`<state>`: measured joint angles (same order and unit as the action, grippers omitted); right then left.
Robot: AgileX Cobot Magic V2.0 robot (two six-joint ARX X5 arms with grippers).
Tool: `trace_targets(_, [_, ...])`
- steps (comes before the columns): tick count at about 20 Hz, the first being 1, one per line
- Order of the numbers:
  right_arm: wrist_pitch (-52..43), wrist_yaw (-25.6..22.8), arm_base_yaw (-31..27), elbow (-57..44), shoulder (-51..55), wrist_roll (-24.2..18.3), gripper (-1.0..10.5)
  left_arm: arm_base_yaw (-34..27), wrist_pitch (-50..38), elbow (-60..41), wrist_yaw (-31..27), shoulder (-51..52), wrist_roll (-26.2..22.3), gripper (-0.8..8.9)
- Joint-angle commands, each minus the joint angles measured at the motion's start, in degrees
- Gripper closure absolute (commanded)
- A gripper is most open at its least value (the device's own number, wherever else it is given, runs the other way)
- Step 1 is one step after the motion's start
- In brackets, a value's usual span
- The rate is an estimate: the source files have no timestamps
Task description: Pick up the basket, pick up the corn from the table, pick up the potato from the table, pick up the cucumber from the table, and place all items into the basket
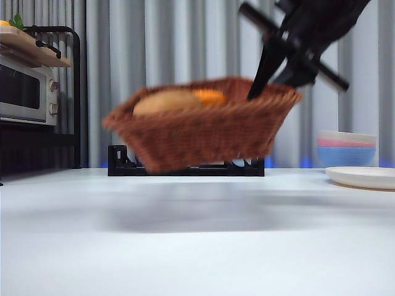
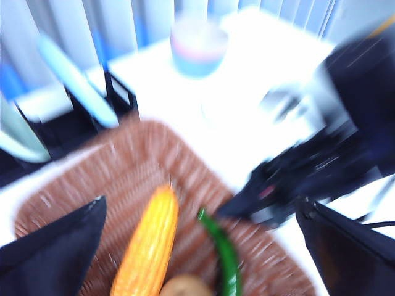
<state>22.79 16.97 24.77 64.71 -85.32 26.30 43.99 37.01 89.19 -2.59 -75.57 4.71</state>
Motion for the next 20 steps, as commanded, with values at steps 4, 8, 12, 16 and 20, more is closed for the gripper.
trace_targets(4, [-2.62, 0.68, -0.02, 0.28, -9.97, 6.60, 9.6, 1.42, 3.10, 2.89, -0.15, 5.99, -0.28, 1.54])
trace_targets(8, [0.11, 0.50, -0.02, 0.28, -12.96, 2.01, 9.4, 1.42, 7.56, 2.89, -0.37, 8.87, -1.09, 1.54])
trace_targets(12, [0.72, -1.22, -0.85, 0.28, -11.69, 1.22, 5.3, 1.29, 10.73, 2.89, -0.79, 9.01, -3.39, 1.54])
trace_targets(16, [3.30, -1.27, -2.47, 0.28, -5.62, -1.11, 4.7, 1.31, 16.66, 2.86, -12.41, 8.98, -5.05, 1.87])
trace_targets(20, [7.76, -1.05, -3.06, 0.28, 5.03, -8.26, 5.4, 1.31, 24.39, 2.64, -25.66, 8.98, -6.45, 5.48])
